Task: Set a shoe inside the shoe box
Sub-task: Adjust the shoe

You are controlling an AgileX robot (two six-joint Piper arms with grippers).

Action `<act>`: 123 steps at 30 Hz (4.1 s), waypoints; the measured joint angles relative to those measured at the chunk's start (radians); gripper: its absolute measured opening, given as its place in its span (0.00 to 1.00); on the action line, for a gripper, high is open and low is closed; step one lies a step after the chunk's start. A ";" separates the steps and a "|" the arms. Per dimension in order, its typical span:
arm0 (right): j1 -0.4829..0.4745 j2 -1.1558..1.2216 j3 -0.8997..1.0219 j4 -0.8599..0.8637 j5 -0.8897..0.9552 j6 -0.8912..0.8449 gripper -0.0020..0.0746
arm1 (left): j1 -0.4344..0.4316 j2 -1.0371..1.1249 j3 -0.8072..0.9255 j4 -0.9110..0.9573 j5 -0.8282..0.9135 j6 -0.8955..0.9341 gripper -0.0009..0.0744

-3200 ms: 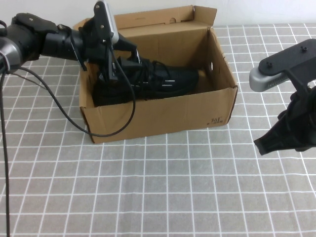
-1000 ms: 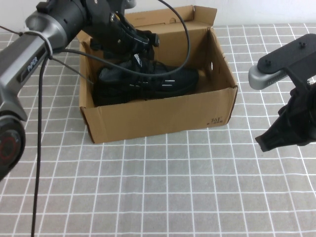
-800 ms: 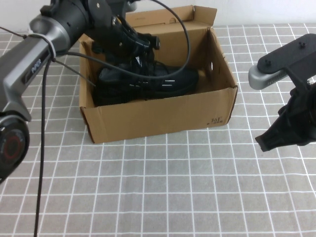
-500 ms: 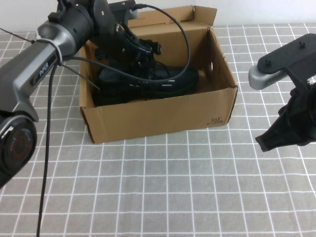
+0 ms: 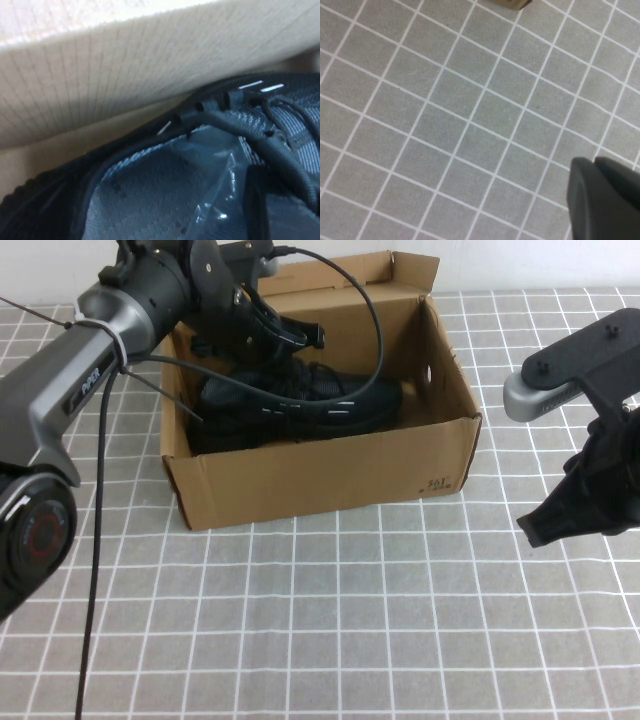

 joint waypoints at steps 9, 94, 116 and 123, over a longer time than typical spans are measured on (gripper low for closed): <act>0.000 0.000 0.000 0.000 0.000 0.000 0.01 | 0.000 0.002 -0.014 -0.004 -0.020 0.009 0.01; 0.000 0.000 0.000 0.006 0.004 -0.019 0.01 | 0.057 -0.144 -0.061 -0.031 0.385 0.969 0.38; 0.000 0.000 0.000 0.000 0.016 -0.045 0.01 | 0.073 -0.051 -0.061 -0.097 0.353 1.176 0.58; 0.000 0.000 0.000 0.000 0.016 -0.045 0.01 | 0.073 0.006 -0.061 -0.138 0.283 1.180 0.58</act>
